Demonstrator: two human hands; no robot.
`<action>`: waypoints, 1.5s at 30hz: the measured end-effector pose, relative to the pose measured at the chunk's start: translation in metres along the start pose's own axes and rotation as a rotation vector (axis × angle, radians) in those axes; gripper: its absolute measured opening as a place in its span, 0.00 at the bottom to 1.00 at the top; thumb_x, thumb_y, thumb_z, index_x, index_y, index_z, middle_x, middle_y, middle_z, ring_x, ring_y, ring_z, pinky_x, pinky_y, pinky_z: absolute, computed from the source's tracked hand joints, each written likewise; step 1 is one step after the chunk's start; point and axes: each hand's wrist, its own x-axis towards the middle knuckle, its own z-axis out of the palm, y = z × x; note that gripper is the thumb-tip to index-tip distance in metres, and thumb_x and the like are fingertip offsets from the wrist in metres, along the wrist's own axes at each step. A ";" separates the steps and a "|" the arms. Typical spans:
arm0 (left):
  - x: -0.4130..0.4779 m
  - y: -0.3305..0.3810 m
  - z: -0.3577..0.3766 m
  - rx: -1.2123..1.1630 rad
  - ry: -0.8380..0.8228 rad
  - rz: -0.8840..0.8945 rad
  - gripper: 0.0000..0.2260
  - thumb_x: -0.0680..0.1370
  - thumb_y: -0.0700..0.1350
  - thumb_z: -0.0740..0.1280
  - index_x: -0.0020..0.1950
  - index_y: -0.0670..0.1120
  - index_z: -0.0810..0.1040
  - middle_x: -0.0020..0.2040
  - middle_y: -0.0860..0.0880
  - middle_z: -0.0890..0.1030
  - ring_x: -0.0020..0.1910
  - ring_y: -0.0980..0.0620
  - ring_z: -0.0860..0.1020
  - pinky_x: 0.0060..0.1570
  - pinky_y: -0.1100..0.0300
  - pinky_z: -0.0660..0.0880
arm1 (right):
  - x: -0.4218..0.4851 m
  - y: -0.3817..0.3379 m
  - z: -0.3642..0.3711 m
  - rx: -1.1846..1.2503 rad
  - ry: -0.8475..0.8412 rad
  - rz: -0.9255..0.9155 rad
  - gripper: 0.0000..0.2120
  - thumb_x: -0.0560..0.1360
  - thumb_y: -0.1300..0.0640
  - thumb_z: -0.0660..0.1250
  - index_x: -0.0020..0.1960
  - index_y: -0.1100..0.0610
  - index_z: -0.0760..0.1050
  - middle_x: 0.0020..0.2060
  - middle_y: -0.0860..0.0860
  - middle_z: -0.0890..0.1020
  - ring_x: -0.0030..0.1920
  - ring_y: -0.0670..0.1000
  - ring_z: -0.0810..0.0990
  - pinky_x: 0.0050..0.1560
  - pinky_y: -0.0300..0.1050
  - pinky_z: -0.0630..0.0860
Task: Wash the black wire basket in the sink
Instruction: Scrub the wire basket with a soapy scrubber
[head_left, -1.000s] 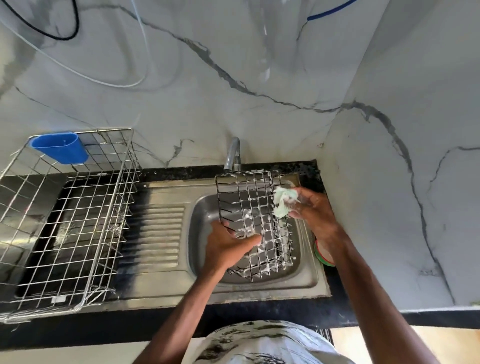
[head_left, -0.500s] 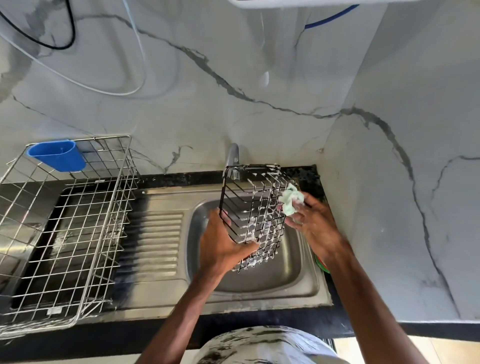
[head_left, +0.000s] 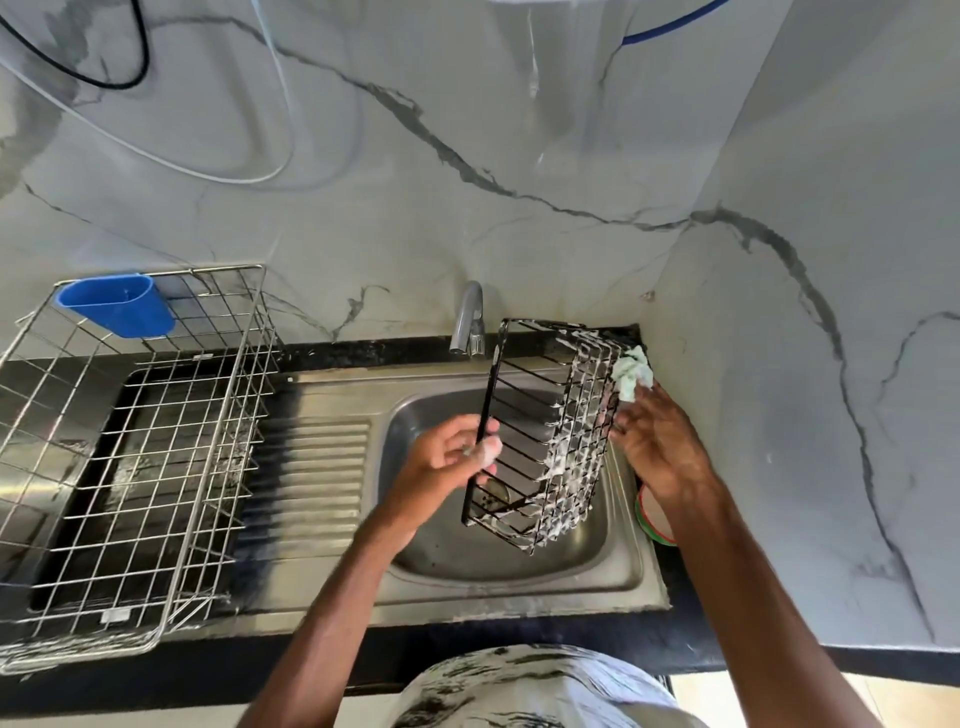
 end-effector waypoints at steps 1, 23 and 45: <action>-0.001 -0.002 -0.004 -0.097 0.001 -0.025 0.20 0.76 0.51 0.70 0.66 0.46 0.80 0.60 0.44 0.85 0.57 0.43 0.84 0.63 0.48 0.80 | -0.001 -0.002 -0.001 0.027 -0.012 0.012 0.06 0.76 0.62 0.69 0.47 0.52 0.76 0.29 0.45 0.77 0.30 0.45 0.71 0.29 0.36 0.72; -0.035 -0.066 0.047 -0.928 0.077 -0.343 0.23 0.77 0.32 0.70 0.71 0.44 0.75 0.64 0.37 0.81 0.58 0.36 0.83 0.55 0.41 0.83 | 0.003 -0.005 -0.007 0.105 -0.173 -0.086 0.13 0.82 0.67 0.58 0.56 0.55 0.78 0.43 0.49 0.83 0.40 0.47 0.79 0.36 0.38 0.77; -0.032 -0.021 0.027 -0.413 0.193 -0.235 0.21 0.82 0.39 0.67 0.72 0.43 0.62 0.62 0.45 0.85 0.58 0.27 0.79 0.57 0.42 0.83 | 0.022 0.039 -0.045 0.376 -0.019 0.144 0.34 0.42 0.62 0.88 0.44 0.58 0.77 0.38 0.54 0.78 0.42 0.52 0.74 0.59 0.54 0.71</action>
